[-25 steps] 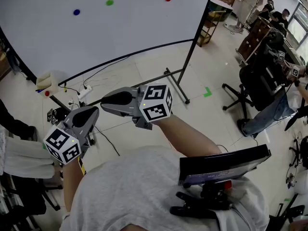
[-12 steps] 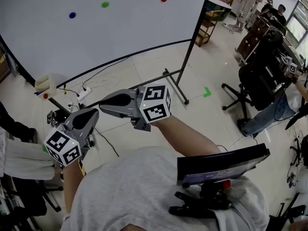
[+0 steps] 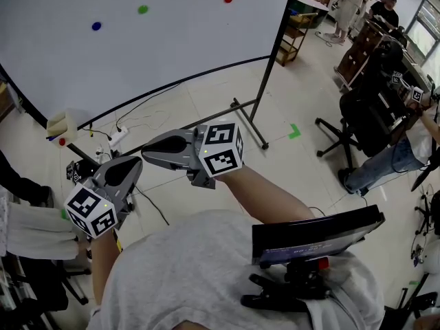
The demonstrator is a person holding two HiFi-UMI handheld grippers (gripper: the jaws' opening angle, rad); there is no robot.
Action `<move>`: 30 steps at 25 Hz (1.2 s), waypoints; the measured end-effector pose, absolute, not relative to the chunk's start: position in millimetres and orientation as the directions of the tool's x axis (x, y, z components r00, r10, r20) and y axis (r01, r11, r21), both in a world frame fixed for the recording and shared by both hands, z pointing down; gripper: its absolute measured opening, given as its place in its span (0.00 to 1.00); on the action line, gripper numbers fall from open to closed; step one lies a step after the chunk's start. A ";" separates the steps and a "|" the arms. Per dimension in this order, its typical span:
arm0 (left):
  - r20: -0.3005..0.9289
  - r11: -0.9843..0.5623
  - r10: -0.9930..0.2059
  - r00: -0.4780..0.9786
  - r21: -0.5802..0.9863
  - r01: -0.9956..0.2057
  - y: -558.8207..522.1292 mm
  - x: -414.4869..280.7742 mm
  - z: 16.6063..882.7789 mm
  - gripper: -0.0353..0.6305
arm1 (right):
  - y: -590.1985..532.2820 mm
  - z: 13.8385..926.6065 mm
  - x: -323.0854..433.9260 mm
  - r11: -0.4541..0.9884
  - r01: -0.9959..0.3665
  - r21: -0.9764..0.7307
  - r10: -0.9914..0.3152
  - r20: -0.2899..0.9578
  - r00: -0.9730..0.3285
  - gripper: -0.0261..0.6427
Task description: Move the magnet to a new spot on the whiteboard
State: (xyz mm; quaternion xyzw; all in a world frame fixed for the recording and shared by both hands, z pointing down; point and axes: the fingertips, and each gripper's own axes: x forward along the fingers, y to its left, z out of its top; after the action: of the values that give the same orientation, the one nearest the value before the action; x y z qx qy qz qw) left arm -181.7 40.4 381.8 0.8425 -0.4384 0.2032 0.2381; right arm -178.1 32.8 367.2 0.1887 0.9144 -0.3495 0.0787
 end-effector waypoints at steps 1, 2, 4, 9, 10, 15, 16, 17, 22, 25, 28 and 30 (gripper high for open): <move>0.552 -0.502 -0.640 0.533 0.225 -0.835 39.7 -180.3 382.5 0.03 | 32.3 367.6 -177.2 0.684 0.401 -0.610 0.291 -0.276 -0.916 0.04; 0.554 -0.501 -0.639 0.534 0.226 -0.835 39.0 -178.6 382.7 0.03 | 32.0 368.2 -176.3 0.682 0.402 -0.610 0.292 -0.277 -0.915 0.04; 0.555 -0.504 -0.636 0.536 0.228 -0.833 38.2 -176.1 384.0 0.03 | 31.5 369.4 -174.8 0.681 0.403 -0.611 0.294 -0.276 -0.915 0.04; 0.547 -0.506 -0.633 0.548 0.243 -0.828 39.9 -174.3 384.6 0.03 | 34.0 371.9 -174.9 0.675 0.405 -0.617 0.295 -0.278 -0.914 0.04; 0.544 -0.507 -0.634 0.549 0.244 -0.827 40.0 -173.8 384.7 0.03 | 34.2 372.8 -174.0 0.672 0.405 -0.620 0.295 -0.278 -0.914 0.04; 0.536 -0.511 -0.635 0.556 0.248 -0.823 39.2 -172.1 386.6 0.03 | 32.3 376.9 -170.3 0.651 0.402 -0.643 0.288 -0.281 -0.915 0.04; 0.536 -0.511 -0.635 0.557 0.250 -0.823 39.1 -171.9 386.8 0.03 | 32.3 377.2 -170.2 0.646 0.404 -0.647 0.289 -0.283 -0.915 0.04; 0.535 -0.510 -0.634 0.558 0.253 -0.822 38.9 -171.4 386.9 0.03 | 32.4 377.4 -170.0 0.641 0.406 -0.651 0.288 -0.285 -0.914 0.04; 0.534 -0.512 -0.632 0.562 0.257 -0.820 37.7 -169.7 388.7 0.03 | 33.0 379.0 -169.3 0.634 0.409 -0.656 0.291 -0.288 -0.913 0.04; 0.538 -0.508 -0.632 0.559 0.257 -0.822 37.3 -170.3 388.1 0.03 | 34.1 378.6 -170.4 0.644 0.408 -0.647 0.294 -0.283 -0.913 0.04; 0.541 -0.506 -0.631 0.556 0.256 -0.824 36.7 -169.0 387.1 0.03 | 33.6 377.0 -168.9 0.643 0.410 -0.647 0.292 -0.288 -0.912 0.04; 0.540 -0.506 -0.631 0.557 0.257 -0.823 36.9 -167.7 387.5 0.03 | 33.7 377.1 -167.5 0.647 0.408 -0.644 0.292 -0.286 -0.913 0.04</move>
State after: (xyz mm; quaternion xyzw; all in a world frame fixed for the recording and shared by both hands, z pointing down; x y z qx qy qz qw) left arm -167.7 36.9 387.5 0.8463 -0.4297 0.1925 0.2493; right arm -167.5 33.7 377.1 0.1935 0.9040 -0.3731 0.0781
